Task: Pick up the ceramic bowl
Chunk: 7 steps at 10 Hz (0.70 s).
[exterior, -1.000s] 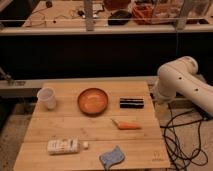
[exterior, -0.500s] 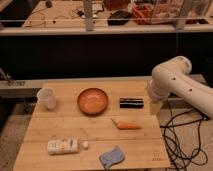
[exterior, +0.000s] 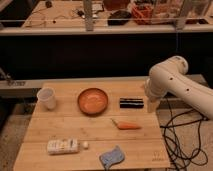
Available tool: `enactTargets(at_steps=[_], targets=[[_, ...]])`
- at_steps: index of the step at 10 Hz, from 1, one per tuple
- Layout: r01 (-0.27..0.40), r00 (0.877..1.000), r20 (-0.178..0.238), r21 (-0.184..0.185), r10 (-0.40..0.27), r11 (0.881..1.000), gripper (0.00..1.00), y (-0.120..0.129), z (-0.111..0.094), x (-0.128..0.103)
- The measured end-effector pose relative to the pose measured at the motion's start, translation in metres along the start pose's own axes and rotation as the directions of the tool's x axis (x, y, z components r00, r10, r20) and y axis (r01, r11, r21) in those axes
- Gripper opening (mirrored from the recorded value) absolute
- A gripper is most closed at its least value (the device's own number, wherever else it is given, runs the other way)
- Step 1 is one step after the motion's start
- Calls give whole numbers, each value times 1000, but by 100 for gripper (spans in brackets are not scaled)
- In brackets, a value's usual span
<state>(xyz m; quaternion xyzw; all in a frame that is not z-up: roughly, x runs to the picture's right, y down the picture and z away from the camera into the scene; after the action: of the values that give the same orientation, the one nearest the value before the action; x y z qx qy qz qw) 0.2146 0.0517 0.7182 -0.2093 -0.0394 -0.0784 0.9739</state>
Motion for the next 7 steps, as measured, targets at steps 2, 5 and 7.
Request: enactTargets(at_steps=[2, 5, 7], targets=[[24, 1000, 10, 7, -24, 1000, 80, -4, 3, -4], [67, 997, 25, 16, -67, 998, 80, -9, 7, -8], [101, 994, 38, 21, -101, 995, 80, -14, 11, -17]])
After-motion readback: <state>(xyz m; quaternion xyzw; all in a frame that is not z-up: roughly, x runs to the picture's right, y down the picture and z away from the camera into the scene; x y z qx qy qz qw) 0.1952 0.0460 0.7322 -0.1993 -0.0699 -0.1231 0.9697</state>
